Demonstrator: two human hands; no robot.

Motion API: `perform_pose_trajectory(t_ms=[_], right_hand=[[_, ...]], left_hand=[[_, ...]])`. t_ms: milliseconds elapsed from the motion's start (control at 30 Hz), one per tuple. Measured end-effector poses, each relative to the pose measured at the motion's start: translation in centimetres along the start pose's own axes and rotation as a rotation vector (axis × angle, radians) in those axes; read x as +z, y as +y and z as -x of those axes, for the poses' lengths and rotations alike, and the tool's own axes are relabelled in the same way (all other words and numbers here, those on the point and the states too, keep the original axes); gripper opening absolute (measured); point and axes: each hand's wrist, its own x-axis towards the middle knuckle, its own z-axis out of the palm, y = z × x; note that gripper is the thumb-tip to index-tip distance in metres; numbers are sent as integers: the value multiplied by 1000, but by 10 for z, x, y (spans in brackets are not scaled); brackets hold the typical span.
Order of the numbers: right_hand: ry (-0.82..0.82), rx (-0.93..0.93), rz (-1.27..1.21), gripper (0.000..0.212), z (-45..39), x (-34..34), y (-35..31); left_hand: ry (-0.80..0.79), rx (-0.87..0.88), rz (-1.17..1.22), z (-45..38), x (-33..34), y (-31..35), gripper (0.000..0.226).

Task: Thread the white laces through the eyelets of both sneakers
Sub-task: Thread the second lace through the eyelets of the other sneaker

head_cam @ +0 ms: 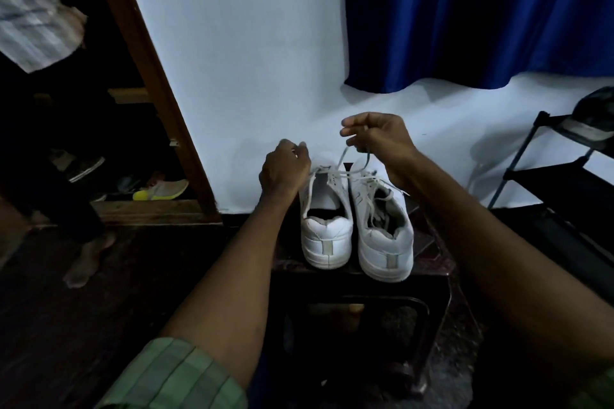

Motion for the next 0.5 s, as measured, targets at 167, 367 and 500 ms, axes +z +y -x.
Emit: perform_pose_trajectory(t_ms=[167,367,500], right_hand=[[-90,-99,454,51,-4,8,14],[-95,-139,891,22,-1,10,20],[-65,-117,980,12,-2,9,20]], left_hand=[[-100,90,-202,0,-12,-13,57],[-85,-269,987,-13,-23,-2,57],[-126,-213,880,-11,-22,-7,59]])
